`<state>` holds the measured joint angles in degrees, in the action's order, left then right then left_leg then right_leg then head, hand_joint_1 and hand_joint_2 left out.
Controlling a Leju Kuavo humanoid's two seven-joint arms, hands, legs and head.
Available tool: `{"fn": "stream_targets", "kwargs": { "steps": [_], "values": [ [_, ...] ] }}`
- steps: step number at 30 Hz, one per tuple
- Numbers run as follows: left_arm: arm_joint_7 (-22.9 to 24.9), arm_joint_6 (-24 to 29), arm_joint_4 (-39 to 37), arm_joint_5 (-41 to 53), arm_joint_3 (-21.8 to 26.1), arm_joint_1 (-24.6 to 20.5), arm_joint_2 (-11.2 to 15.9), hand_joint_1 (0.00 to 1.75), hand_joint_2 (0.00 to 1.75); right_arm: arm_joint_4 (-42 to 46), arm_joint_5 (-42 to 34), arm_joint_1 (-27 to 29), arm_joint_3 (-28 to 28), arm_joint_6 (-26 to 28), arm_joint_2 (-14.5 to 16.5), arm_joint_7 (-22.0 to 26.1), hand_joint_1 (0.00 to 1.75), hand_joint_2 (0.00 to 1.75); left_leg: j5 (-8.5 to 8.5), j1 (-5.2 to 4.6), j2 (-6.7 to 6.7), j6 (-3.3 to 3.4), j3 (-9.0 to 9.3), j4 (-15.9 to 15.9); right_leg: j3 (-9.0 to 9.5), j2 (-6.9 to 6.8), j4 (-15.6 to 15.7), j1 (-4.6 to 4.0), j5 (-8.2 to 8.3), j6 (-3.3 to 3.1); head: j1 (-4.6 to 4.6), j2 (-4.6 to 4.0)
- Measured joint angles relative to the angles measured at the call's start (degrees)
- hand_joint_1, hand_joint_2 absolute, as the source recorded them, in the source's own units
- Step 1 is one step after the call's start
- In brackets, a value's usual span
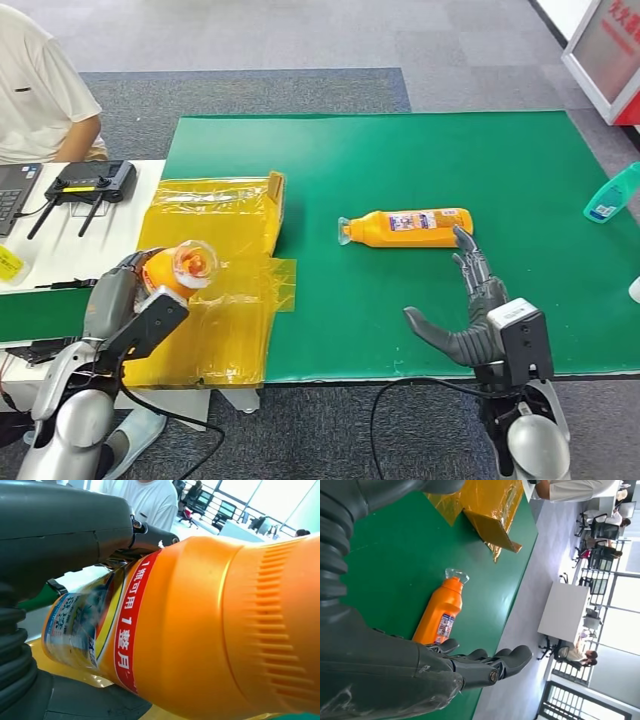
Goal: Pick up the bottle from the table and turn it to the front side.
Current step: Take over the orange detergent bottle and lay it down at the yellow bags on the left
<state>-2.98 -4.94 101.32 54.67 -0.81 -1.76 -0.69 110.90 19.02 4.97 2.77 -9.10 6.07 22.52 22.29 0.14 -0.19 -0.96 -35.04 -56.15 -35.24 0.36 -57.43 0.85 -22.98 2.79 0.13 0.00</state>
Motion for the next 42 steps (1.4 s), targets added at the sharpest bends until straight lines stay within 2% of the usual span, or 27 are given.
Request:
{"fn": "stream_targets", "kwargs": {
  "steps": [4, 10, 13, 16, 23, 33, 42],
  "values": [
    [0.87, -1.34, -2.98, -0.42, 1.56, -2.68, -1.01, 1.75, 1.75, -0.02, -0.33, -1.01, 0.0, -0.53, 0.0, -0.09, 0.0, 1.75, 0.0, 0.0, 0.0, 0.0, -0.01, 0.0, -0.03, 0.0, 0.01, 0.0, 0.0, 0.0, -0.01, 0.0],
    [5.81, -0.27, -15.75, 15.3, 2.14, -13.61, -1.26, 1.75, 1.75, -0.57, -1.35, -4.82, -0.13, -2.13, 0.07, -1.04, 0.0, 1.75, -0.14, 0.0, -0.01, -0.06, -0.02, 0.0, -0.04, 0.0, 0.0, -0.01, 0.15, -0.02, -0.02, 0.0],
    [5.06, 0.87, -23.74, 19.84, 2.16, -18.82, -1.27, 1.75, 1.75, -1.03, -1.3, -5.95, -0.72, -2.35, 0.1, -1.26, 0.0, 1.75, -0.2, 0.0, -0.01, -0.05, -0.03, 0.0, -0.04, 0.0, 0.0, -0.02, 0.2, 0.0, -0.01, 0.0],
    [3.17, 1.56, -28.83, 21.18, 2.05, -21.5, -2.14, 1.75, 1.75, -1.42, -1.31, -6.63, -1.48, -2.28, 0.1, -1.14, 0.0, 1.75, -0.22, 0.0, -0.01, -0.02, -0.03, -0.01, -0.04, 0.0, 0.0, 0.0, 0.21, 0.01, 0.0, 0.0],
    [1.98, 3.89, -35.34, 25.17, 0.16, -24.19, -4.64, 1.75, 1.75, -1.52, -1.54, -7.89, -3.97, -2.46, 0.24, -0.81, 0.0, 1.75, -0.19, -0.01, -0.01, 0.01, -0.08, -0.02, -0.06, 0.0, 0.02, 0.01, 0.22, 0.04, -0.01, 0.0],
    [-0.62, 7.7, -42.25, 27.71, -4.28, -24.92, -6.79, 1.75, 1.75, -1.3, -1.15, -9.12, -7.8, -0.77, 0.24, -0.4, 0.0, 1.75, -0.2, 0.0, 0.0, 0.0, -0.09, -0.02, -0.07, 0.01, 0.02, 0.01, 0.23, 0.05, 0.0, 0.0],
    [-0.98, 9.34, -48.71, 26.04, -5.03, -25.32, -7.18, 1.75, 1.75, 0.21, -0.18, -9.14, -10.12, -0.02, 0.23, 0.07, 0.0, 1.75, -0.2, 0.0, 0.0, 0.0, -0.09, -0.02, -0.08, 0.01, 0.02, 0.0, 0.23, 0.05, -0.02, 0.0]
  ]
}}
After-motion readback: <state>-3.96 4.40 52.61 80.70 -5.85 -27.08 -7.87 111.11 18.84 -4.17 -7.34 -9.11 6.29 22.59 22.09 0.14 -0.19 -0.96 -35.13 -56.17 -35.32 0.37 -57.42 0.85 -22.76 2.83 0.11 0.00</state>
